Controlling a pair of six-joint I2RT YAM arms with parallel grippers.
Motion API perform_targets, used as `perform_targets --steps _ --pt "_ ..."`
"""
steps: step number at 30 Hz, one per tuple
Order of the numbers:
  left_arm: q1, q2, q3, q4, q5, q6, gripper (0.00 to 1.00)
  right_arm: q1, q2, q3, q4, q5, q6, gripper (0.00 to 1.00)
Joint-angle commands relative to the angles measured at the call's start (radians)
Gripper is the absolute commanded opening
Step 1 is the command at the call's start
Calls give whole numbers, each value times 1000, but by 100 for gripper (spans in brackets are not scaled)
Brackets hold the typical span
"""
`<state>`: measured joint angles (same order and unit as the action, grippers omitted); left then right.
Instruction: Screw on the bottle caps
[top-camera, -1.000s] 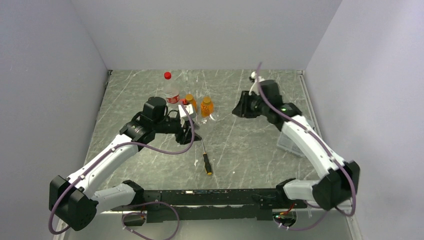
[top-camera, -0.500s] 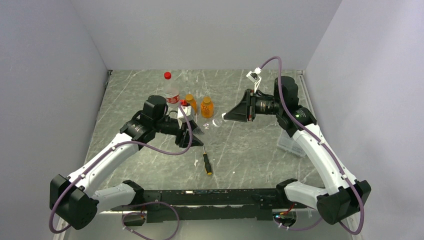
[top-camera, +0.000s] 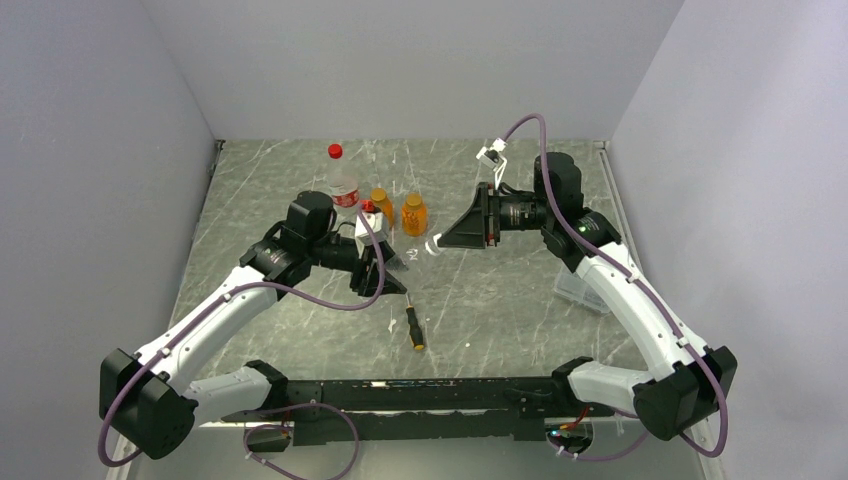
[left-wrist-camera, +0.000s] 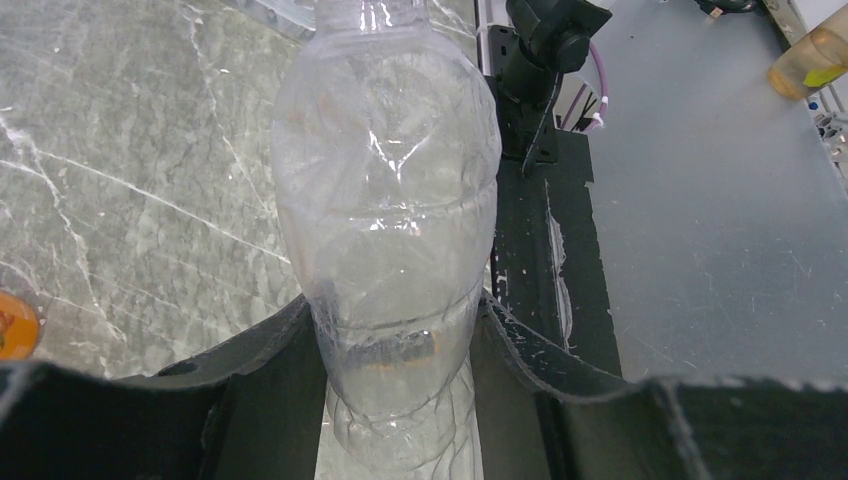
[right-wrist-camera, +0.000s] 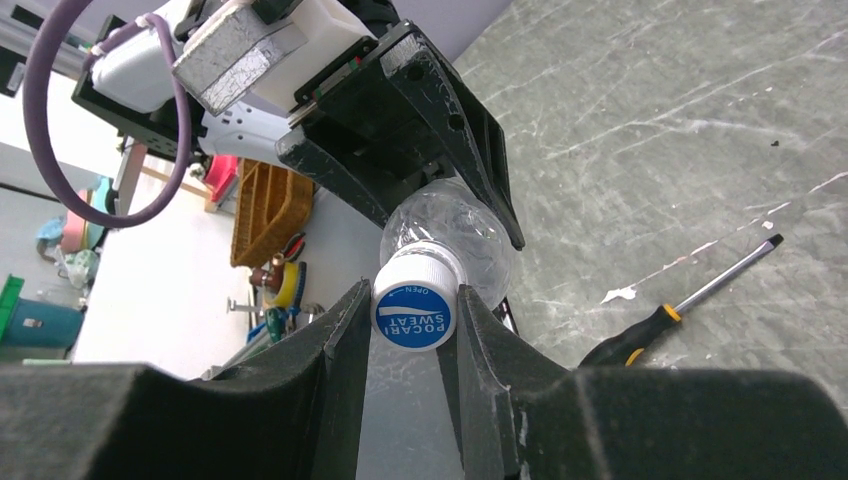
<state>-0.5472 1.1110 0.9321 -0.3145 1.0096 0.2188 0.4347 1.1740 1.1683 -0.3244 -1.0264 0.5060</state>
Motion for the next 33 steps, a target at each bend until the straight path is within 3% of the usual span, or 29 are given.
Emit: perform_targets --steps 1,8,22,26,33 --pt "1 -3 50 23 44 15 13 35 9 52 -68 -13 -93 16" --pt "1 4 91 -61 41 59 1 71 28 113 -216 24 -205 15" --pt "-13 -41 104 -132 -40 118 0 195 101 240 -447 116 -325 12" --pt "-23 -76 78 -63 -111 89 0 204 116 244 -440 133 -268 12" --pt "-62 -168 23 111 -394 68 0 205 205 312 -495 263 -77 9"
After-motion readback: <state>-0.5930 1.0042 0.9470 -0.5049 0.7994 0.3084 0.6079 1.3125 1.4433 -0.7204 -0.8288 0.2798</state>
